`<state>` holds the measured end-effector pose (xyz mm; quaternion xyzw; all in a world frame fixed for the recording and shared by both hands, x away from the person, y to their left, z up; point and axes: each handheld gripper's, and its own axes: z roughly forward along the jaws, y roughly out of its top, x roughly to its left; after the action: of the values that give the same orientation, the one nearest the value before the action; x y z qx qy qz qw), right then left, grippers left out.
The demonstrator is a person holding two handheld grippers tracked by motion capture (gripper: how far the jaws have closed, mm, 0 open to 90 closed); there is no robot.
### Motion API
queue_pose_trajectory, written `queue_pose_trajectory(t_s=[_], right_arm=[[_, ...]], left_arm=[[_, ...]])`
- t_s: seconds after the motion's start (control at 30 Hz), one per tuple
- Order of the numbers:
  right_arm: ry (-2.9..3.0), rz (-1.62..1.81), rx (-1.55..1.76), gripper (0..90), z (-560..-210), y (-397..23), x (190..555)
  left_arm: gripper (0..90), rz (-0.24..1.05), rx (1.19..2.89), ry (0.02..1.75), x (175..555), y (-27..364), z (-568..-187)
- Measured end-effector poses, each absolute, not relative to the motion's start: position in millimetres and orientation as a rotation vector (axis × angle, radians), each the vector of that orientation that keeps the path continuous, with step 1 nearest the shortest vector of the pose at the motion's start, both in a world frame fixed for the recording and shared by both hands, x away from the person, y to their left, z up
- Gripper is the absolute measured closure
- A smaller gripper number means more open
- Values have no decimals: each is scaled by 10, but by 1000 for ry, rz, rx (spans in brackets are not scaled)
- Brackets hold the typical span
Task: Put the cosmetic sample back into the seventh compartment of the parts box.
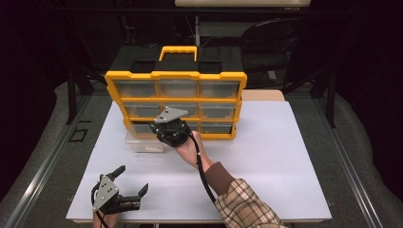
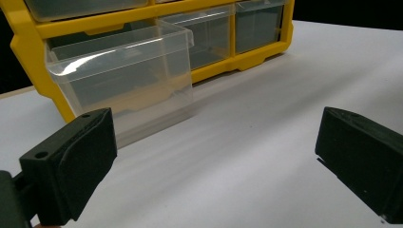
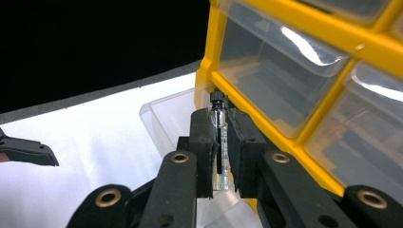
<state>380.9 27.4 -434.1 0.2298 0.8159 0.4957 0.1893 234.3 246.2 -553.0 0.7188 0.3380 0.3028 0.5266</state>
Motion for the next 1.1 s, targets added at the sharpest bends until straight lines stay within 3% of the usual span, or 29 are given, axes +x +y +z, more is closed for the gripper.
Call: queue_pose_trajectory(t_s=[0.83, 1.1], right_arm=[[2426, 1239, 726, 803, -4488, 633, 4079], [2416, 1305, 768, 591, -4492, 513, 4072]], left_arm=[[1, 717, 1716, 808, 2342, 2469, -5528], [0, 718, 1712, 806, 2341, 2480, -5527]])
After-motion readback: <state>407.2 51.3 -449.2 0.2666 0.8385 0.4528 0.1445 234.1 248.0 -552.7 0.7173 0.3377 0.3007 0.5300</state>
